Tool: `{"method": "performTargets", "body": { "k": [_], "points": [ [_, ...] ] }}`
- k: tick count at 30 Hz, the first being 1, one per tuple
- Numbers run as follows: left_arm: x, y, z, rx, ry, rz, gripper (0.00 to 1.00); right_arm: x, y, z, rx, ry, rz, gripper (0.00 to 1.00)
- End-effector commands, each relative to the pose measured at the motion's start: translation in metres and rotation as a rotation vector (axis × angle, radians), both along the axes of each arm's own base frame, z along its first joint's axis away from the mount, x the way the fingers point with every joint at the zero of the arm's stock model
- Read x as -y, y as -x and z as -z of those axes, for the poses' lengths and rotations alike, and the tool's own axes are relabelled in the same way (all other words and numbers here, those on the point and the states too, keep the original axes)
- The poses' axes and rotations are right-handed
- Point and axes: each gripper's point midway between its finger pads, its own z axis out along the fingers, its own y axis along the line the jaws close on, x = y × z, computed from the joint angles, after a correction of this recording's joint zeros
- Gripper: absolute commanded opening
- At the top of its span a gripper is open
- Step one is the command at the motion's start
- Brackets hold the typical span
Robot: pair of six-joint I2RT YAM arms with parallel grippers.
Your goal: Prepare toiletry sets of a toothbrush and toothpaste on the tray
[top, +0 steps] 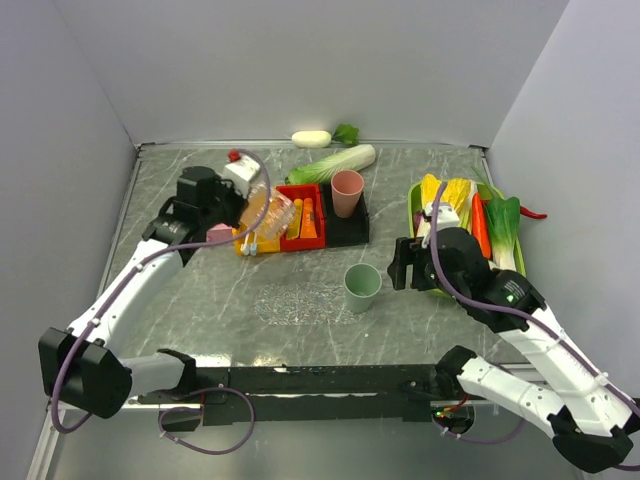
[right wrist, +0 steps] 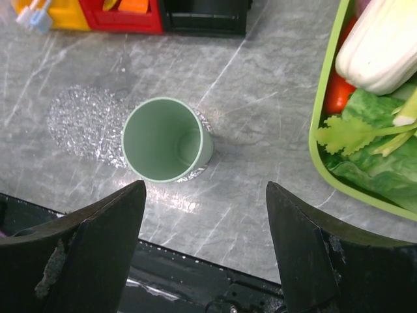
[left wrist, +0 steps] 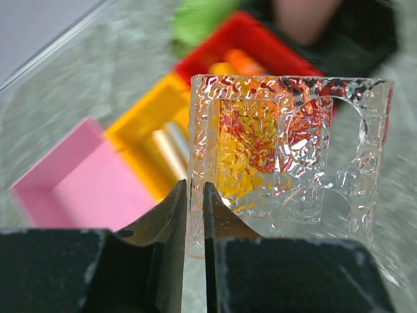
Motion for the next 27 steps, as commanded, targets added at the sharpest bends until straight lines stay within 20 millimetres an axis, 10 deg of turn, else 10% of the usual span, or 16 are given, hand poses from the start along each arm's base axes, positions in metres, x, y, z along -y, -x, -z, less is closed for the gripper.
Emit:
{"method": "performTargets", "body": {
  "k": [1, 10, 16, 27],
  "points": [
    [0.050, 0.029, -0.013, 0.040, 0.017, 0.242, 0.01, 0.012, -0.001, -0.025, 0.086, -0.013, 0.032, 0.81],
    [0.114, 0.084, 0.007, -0.037, -0.034, 0.505, 0.01, 0.029, 0.012, -0.035, 0.124, -0.017, 0.054, 0.82],
    [0.120, 0.100, 0.018, -0.100, -0.038, 0.541, 0.01, 0.034, 0.013, -0.034, 0.162, -0.003, 0.041, 0.82],
    [0.121, 0.125, 0.034, -0.129, -0.058, 0.539, 0.01, -0.021, 0.006, -0.044, 0.159, -0.162, -0.132, 0.79]
  ]
}}
